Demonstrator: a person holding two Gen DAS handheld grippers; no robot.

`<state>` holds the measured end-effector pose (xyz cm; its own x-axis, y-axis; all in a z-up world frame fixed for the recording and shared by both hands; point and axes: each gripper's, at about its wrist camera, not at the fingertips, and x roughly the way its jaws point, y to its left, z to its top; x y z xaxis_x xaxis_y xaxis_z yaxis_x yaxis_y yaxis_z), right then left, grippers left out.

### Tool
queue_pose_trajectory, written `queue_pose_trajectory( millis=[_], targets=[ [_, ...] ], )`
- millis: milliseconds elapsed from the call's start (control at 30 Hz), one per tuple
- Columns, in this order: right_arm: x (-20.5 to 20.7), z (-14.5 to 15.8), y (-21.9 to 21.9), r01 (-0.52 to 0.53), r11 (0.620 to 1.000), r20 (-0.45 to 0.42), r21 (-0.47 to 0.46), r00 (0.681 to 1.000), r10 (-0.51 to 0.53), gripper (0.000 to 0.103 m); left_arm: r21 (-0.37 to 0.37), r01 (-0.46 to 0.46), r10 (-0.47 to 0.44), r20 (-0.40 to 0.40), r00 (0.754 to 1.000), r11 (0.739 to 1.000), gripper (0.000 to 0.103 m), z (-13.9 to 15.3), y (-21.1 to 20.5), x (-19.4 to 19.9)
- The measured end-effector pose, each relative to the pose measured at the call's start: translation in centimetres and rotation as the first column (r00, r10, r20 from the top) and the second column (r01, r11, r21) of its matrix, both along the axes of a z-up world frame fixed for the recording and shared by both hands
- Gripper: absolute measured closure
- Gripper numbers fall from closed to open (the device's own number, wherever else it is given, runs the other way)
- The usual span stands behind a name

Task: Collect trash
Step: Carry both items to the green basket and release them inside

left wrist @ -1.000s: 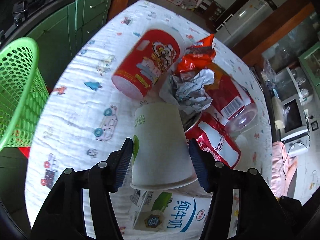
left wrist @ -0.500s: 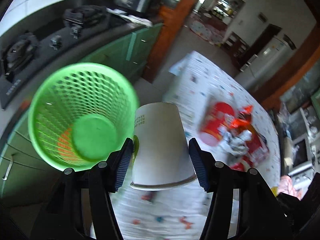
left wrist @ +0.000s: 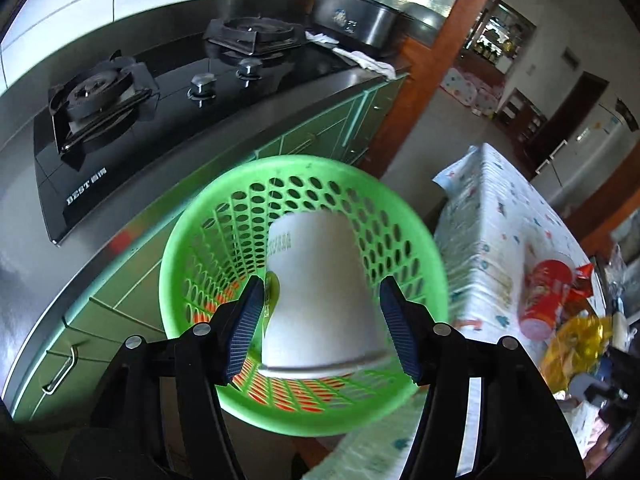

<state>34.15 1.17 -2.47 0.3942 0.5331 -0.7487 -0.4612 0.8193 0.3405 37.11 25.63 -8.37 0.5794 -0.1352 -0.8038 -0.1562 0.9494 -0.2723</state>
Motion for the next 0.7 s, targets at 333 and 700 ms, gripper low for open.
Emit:
queue_pose_trajectory(
  millis=[333,700],
  targets=[
    [5.1,-1.9,6.0,0.001,1.000,-0.040,0.009,0.999,0.000,0.062,0.004,-0.026,0.026,0.011,1.000,1.000,0.026,-1.3,2.8,-1.5],
    [8.5,-5.3,10.7,0.011,1.000,-0.103,0.012,0.995,-0.009,0.049,0.035,-0.090,0.088,0.048,0.995,0.995,0.021,-0.3,5.8,-5.4]
  ],
)
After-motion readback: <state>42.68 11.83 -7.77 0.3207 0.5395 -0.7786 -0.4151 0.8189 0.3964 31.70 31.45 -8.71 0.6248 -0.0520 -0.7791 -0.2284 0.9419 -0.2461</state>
